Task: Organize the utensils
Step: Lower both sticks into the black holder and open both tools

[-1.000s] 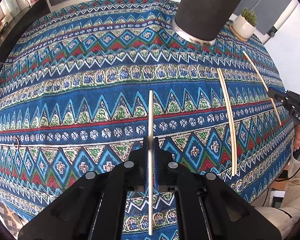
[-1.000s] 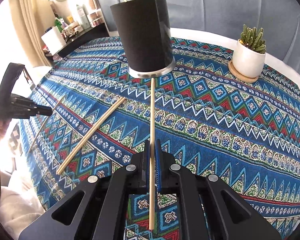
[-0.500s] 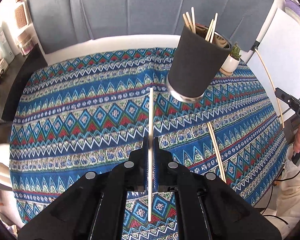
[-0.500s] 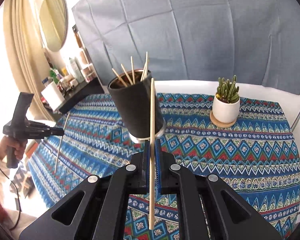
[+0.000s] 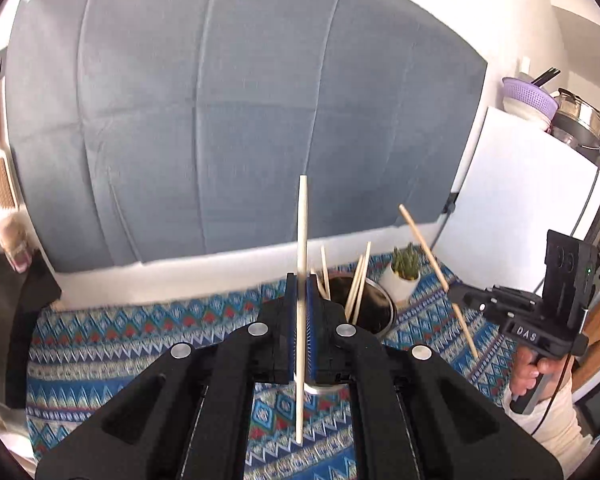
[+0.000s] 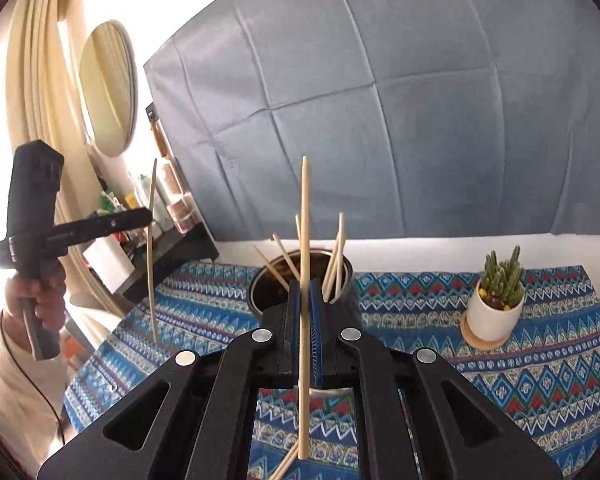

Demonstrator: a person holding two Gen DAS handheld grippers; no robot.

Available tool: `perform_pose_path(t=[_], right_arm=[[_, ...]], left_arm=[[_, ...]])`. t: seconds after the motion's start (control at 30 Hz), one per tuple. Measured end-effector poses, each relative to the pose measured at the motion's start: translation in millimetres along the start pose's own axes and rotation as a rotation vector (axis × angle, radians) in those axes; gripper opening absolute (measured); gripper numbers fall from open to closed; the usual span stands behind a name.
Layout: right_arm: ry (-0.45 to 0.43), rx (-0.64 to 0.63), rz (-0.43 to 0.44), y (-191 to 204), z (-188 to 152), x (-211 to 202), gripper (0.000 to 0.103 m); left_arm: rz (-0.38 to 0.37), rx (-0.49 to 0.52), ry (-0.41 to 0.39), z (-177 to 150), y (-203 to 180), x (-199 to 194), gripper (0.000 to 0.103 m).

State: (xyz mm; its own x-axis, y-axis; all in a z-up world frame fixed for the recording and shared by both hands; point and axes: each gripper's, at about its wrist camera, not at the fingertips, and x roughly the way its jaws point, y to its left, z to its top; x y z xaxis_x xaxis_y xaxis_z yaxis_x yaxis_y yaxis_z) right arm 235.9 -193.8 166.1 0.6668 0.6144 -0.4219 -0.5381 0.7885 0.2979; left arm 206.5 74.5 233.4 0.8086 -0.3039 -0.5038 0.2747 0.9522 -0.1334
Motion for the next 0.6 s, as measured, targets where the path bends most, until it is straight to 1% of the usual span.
perform_pose_path(t=[0.07,0.1,0.17,0.23,0.3,0.43,0.5,0.6], right_arm=[[-0.045,0.001,0.008,1.8,9.5,8.1,0.005],[-0.069,0.012,0.017,0.6,14.0,12.3,0.005],[-0.108,0.051,0.033,-4.3,21.1,21.9,0.005],[-0.144,0.073,0.049,-8.0,26.9,31.3,0.005],[-0.198,0.073,0.058,-9.4,30.3,39.1,0.005],[-0.272,0.135,0.100,-18.3,32.8,54.8,0.005],[-0.297,0.160,0.133,-22.2,33.2,62.1,0.005],[-0.321,0.163,0.139,-25.8,27.7,73.2,0.005]], left_arm=[[-0.012,0.000,-0.052,15.8,-5.2,2.8,0.005],[-0.025,-0.003,-0.063,21.9,-7.4,6.3,0.005],[-0.022,0.020,-0.097,31.8,-14.6,15.1,0.005],[-0.060,0.030,-0.119,38.7,-21.1,25.6,0.005],[-0.084,0.025,-0.141,43.5,-24.2,35.7,0.005],[-0.116,-0.001,-0.169,50.7,-24.9,56.4,0.005],[-0.123,-0.017,-0.167,48.6,-22.6,68.9,0.005],[-0.132,-0.047,-0.142,40.5,-18.9,89.2,0.005]])
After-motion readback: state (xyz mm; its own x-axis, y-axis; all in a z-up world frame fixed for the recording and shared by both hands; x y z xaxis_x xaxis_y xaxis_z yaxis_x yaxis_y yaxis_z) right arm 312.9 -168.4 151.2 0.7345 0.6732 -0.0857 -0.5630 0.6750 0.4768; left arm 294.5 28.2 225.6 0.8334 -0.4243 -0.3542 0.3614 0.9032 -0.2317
